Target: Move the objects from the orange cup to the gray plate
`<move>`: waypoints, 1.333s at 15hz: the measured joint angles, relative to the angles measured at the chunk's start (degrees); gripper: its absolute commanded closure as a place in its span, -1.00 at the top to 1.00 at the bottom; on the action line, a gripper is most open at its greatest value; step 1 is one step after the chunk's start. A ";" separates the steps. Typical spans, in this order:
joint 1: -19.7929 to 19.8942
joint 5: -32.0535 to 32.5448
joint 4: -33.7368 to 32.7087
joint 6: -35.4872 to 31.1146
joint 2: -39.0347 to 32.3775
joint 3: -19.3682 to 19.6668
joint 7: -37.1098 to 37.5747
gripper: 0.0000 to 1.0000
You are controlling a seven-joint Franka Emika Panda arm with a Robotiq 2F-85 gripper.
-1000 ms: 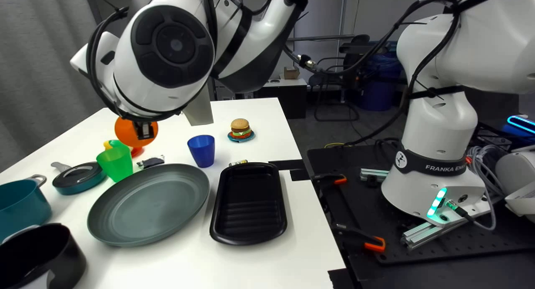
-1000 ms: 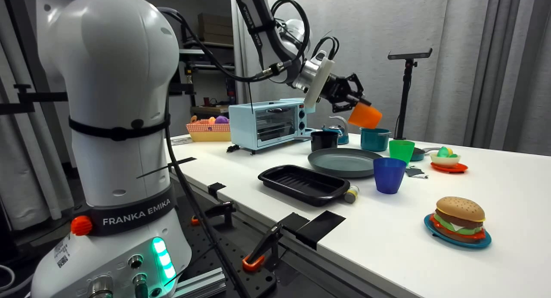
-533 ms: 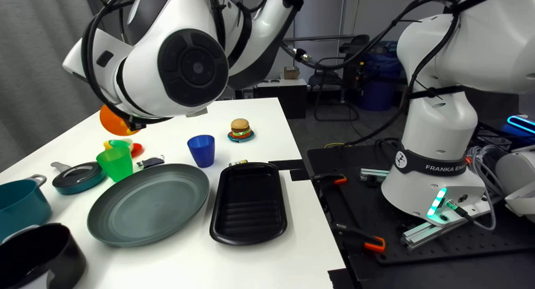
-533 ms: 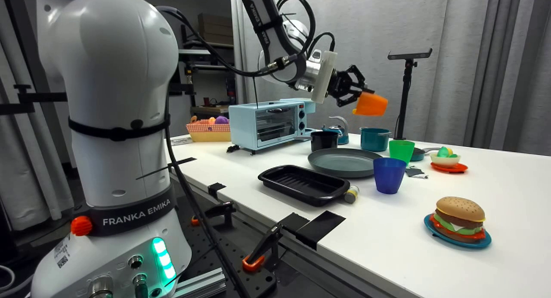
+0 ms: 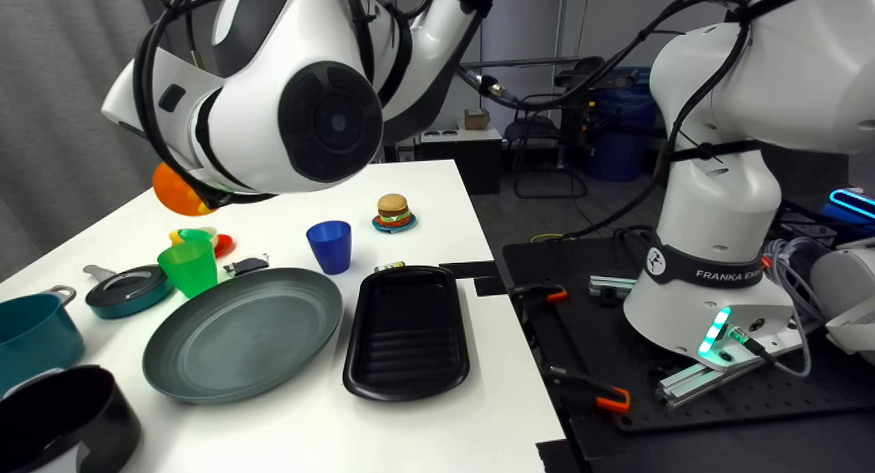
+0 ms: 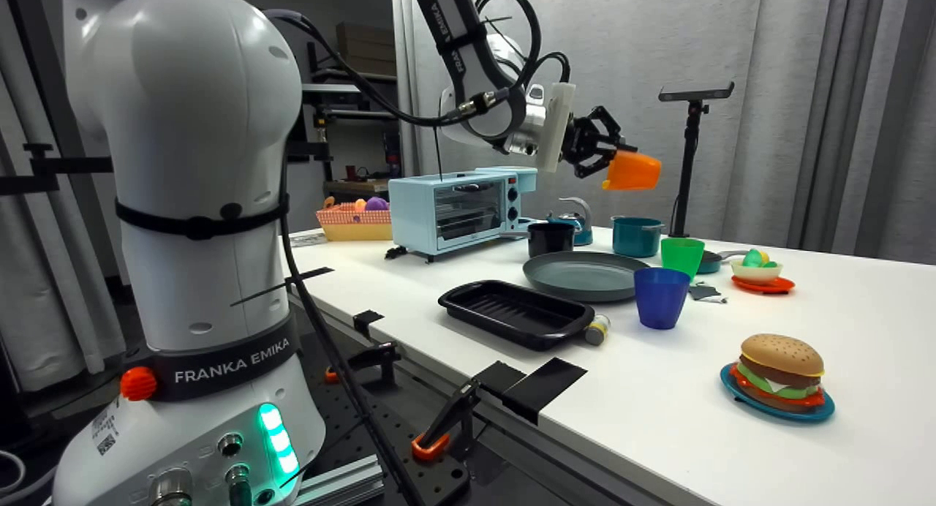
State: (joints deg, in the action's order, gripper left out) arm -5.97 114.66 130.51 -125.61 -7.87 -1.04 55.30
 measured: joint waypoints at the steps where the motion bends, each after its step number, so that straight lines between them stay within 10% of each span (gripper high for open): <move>1: 0.09 0.00 0.10 0.00 0.00 -0.04 0.06 -0.96; 20: 0.48 1.45 0.50 6.93 0.00 -1.54 -1.16 -0.96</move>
State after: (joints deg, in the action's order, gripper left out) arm -5.49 116.11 131.01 -118.68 -7.87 -2.57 54.14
